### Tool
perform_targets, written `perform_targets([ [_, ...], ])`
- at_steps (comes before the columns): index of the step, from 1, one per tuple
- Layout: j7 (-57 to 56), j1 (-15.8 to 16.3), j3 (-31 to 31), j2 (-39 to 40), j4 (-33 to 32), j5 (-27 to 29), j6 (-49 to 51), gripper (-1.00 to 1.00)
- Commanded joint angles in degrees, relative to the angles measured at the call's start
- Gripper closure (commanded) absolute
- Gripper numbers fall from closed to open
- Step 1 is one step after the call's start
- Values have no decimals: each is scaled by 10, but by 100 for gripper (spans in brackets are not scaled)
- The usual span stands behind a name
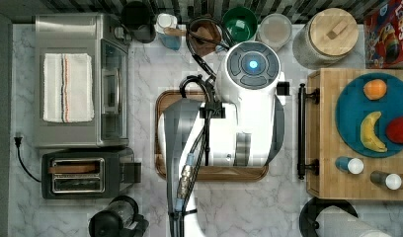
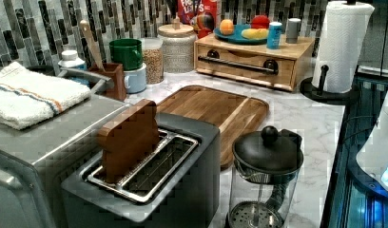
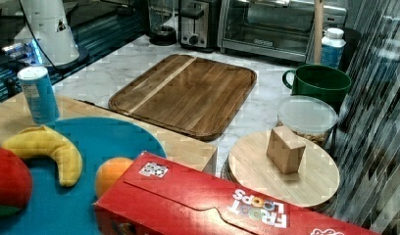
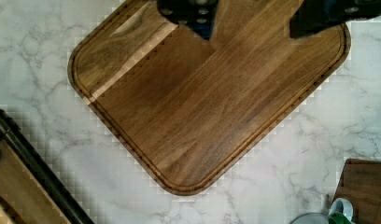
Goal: Open the drawer.
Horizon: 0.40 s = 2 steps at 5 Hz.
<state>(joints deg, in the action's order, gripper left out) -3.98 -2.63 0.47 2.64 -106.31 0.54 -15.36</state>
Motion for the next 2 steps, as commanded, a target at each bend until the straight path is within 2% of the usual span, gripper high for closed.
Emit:
perform_targets([
  [1,-1,-8,4,0,0,0,0,-100],
  [2,-46,-10,0,0,-6,0,4,-100],
])
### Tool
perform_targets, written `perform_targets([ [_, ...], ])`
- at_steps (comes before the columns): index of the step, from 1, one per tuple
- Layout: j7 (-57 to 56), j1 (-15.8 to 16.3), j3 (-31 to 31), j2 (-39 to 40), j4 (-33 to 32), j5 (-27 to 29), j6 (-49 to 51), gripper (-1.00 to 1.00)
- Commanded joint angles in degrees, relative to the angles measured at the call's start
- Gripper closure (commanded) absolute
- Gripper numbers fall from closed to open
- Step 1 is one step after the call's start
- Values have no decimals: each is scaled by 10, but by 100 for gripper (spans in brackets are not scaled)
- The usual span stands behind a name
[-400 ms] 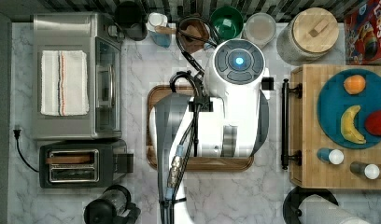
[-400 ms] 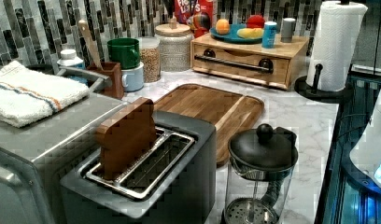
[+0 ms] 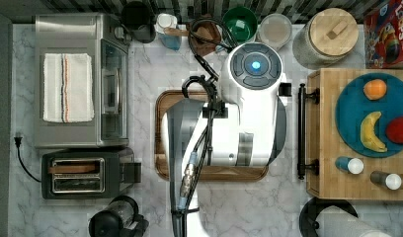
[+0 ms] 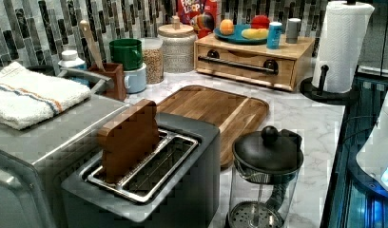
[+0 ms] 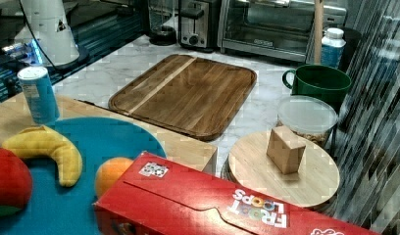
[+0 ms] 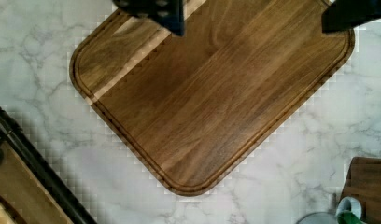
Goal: Open the drawer.
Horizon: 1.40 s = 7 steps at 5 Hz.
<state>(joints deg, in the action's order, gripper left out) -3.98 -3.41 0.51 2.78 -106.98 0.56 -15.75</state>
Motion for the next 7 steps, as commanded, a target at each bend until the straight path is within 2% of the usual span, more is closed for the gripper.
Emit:
perform_targets([
  [1,-117,0,-7,-9,-18,-18,-12,-100],
  [2,-200,-2,-9,-9,-28,-55,-23,-100],
  [3,-264,-9,-16,-18,-57,-61,-54,-100],
  [4,-310,42,-80,-23,-88,-78,-94,-100],
  [5,-362,9,-62,-17,-101,-93,-111,-100],
  [7,-417,-14,-75,-10,-128,-116,-171,-100],
])
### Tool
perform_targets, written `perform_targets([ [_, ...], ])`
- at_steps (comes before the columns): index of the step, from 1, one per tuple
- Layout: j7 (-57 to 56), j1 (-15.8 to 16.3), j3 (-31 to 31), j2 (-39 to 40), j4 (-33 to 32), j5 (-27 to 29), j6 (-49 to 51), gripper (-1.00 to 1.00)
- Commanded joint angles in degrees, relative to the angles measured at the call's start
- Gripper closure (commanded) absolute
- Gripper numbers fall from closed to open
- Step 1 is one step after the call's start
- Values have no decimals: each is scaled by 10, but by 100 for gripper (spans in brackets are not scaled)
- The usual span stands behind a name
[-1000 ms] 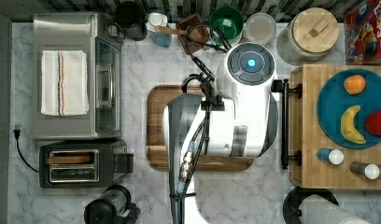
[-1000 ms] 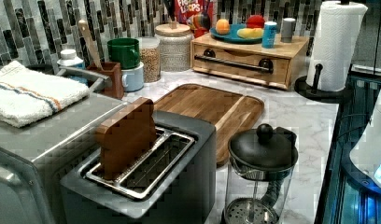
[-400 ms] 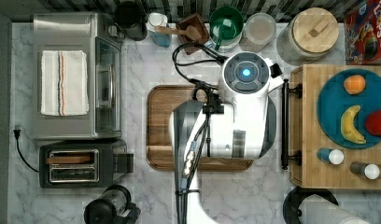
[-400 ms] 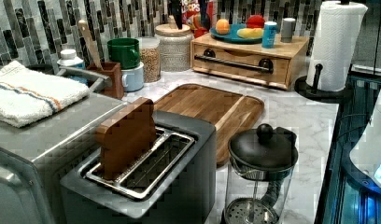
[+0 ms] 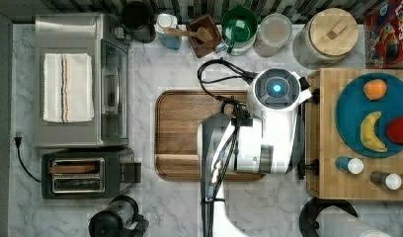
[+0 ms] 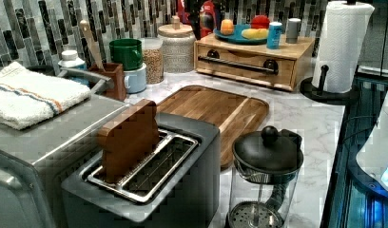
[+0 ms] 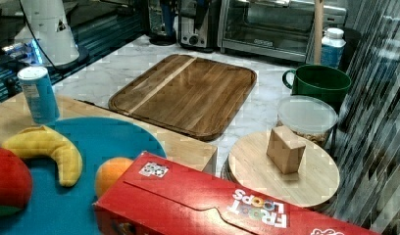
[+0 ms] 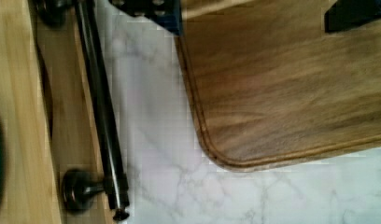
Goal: Open the drawer.
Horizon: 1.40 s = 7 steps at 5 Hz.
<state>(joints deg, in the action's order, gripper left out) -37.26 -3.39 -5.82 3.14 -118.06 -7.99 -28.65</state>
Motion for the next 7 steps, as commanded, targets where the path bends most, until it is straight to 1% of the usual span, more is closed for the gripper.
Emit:
perform_targets([
  [1,-126,-32,-18,-9,-30,-32,-75,-100],
  [3,-195,-47,-42,12,-50,-26,-150,-100],
  [6,-214,-89,-20,51,-77,-6,-247,-100],
  [7,-214,-88,-26,61,-83,2,-265,-100],
])
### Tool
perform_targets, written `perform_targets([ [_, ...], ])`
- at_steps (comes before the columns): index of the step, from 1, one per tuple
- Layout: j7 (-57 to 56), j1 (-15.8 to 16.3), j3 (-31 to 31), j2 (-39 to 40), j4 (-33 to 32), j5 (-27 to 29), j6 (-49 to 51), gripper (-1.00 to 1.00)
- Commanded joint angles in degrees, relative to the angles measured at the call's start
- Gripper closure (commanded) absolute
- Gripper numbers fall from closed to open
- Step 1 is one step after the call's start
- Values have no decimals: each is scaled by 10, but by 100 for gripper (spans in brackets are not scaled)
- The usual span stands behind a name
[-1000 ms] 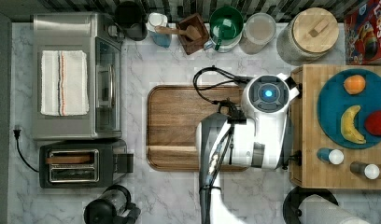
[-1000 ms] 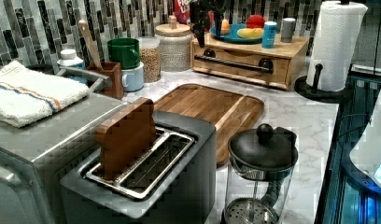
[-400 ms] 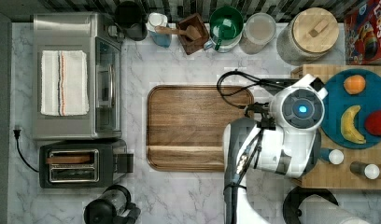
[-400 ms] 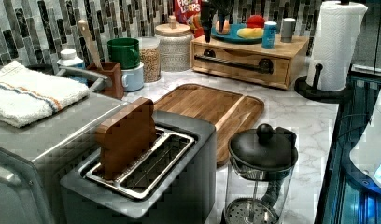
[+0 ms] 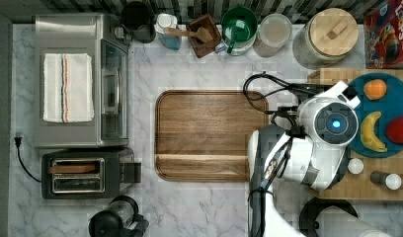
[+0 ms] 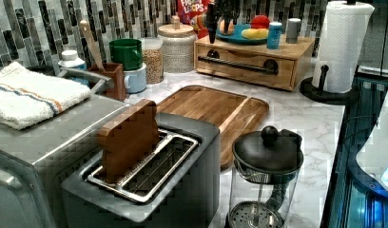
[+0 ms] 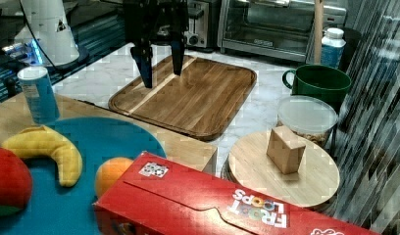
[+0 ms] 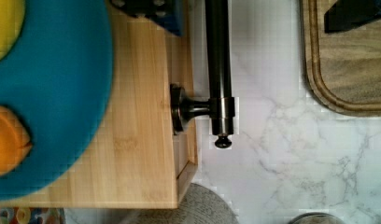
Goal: Open the drawer.
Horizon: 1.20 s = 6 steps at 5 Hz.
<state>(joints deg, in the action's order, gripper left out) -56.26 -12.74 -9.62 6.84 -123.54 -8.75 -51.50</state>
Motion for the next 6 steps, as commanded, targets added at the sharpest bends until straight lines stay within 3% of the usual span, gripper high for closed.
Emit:
perform_targets([
  [1,-25,0,11,37,-36,15,-58,-100],
  [3,-17,-5,12,72,-48,31,-128,-100],
  [4,8,-5,11,91,-46,12,-155,-100],
  [6,44,10,-3,99,-36,-8,-130,-100],
])
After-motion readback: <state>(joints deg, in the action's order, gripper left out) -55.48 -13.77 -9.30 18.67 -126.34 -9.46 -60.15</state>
